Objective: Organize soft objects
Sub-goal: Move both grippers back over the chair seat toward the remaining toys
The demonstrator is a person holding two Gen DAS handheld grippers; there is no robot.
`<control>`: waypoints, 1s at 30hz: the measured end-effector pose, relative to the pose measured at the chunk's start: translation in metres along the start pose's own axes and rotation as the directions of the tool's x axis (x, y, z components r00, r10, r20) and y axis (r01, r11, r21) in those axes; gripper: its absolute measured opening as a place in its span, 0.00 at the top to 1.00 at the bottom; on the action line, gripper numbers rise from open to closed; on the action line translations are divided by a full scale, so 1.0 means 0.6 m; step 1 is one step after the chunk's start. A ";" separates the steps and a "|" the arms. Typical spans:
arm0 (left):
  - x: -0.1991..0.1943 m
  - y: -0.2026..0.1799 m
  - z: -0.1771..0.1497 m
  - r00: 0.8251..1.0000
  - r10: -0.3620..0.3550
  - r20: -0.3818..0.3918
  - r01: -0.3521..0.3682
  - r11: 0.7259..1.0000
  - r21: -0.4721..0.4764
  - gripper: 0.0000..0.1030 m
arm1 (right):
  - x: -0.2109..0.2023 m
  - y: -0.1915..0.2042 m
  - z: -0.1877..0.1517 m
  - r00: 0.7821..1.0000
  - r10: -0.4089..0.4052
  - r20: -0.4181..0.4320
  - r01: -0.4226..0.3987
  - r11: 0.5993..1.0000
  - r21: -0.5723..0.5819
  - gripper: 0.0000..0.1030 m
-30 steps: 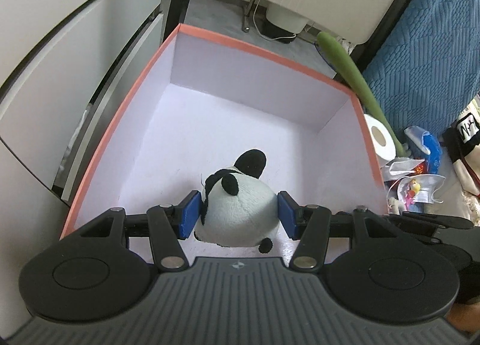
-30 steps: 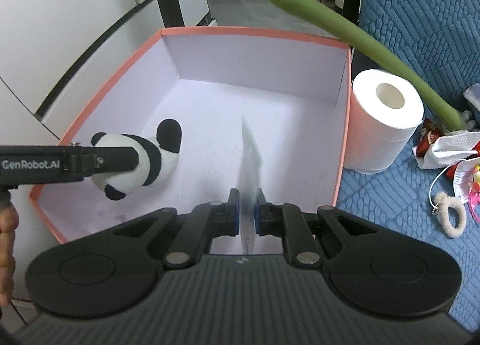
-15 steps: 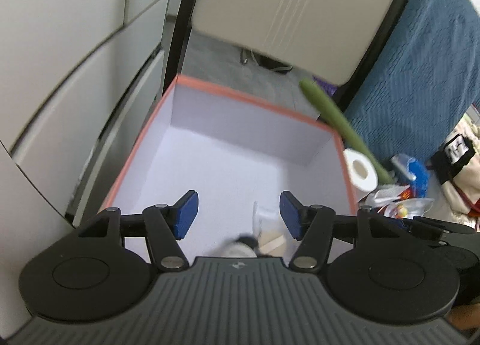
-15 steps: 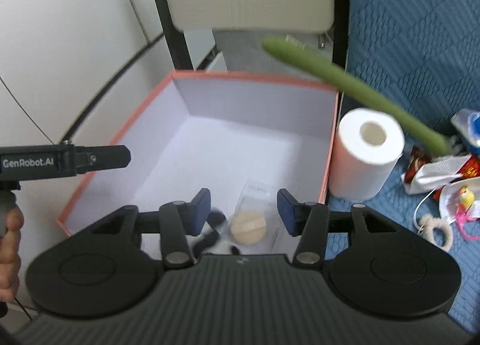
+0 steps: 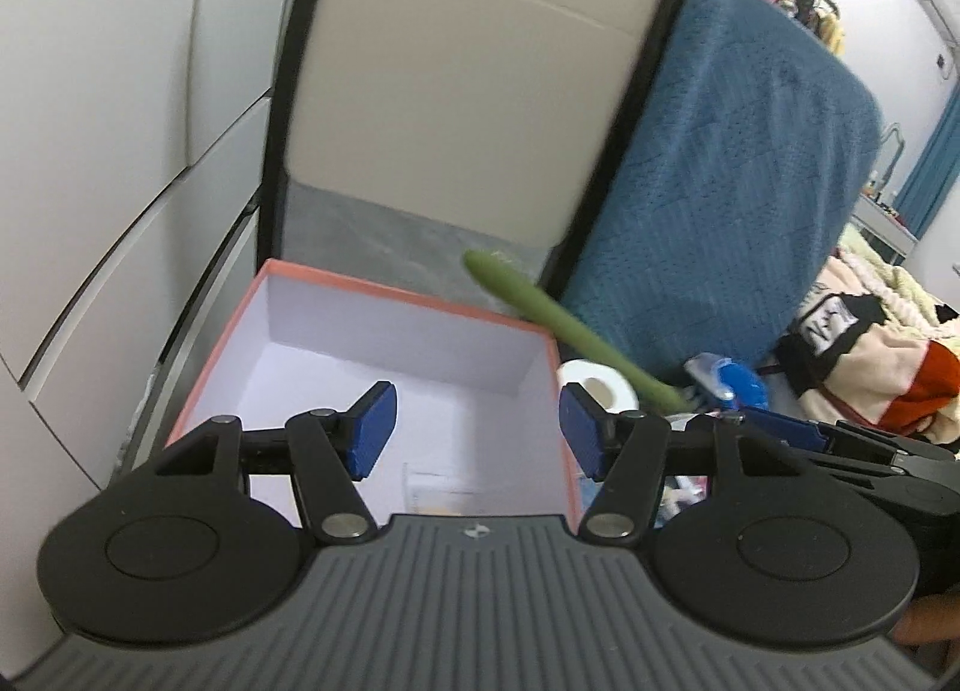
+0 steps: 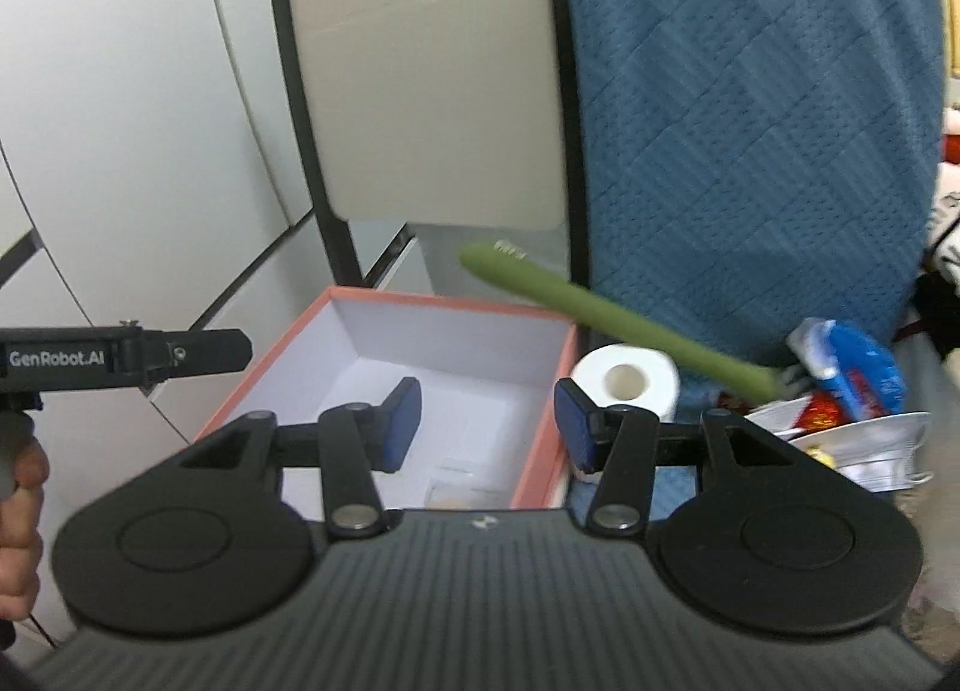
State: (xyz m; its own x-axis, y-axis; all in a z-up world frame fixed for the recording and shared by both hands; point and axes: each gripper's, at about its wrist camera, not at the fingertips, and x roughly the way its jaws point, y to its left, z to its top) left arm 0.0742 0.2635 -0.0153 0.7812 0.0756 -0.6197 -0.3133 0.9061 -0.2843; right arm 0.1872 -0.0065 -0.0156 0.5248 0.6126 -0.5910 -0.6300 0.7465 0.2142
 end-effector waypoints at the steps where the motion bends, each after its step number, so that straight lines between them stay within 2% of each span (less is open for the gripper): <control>1: -0.004 -0.011 -0.002 1.000 -0.004 0.005 0.004 1.000 0.004 0.36 | -0.010 -0.006 -0.002 1.000 -0.003 0.007 0.003 1.000 0.001 0.50; 7: -0.017 -0.080 -0.026 0.999 -0.043 0.023 0.043 0.999 0.025 0.36 | -0.070 -0.046 -0.024 0.999 -0.029 0.038 0.029 1.000 -0.001 0.50; 17: -0.016 -0.174 -0.086 0.996 -0.094 0.000 0.093 0.994 0.062 0.36 | -0.139 -0.110 -0.071 0.993 -0.083 0.080 0.081 0.996 0.028 0.50; 30: 0.005 -0.252 -0.171 0.989 -0.138 -0.044 0.141 0.987 0.078 0.36 | -0.178 -0.198 -0.157 0.984 -0.166 0.068 0.159 0.983 0.095 0.50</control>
State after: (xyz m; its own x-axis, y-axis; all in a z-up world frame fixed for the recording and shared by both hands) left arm 0.0685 0.0838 -0.0491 0.7922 -0.0686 -0.6063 -0.1567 0.9375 -0.3108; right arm 0.1522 -0.1852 -0.0512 0.6594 0.4967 -0.5643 -0.4815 0.8555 0.1905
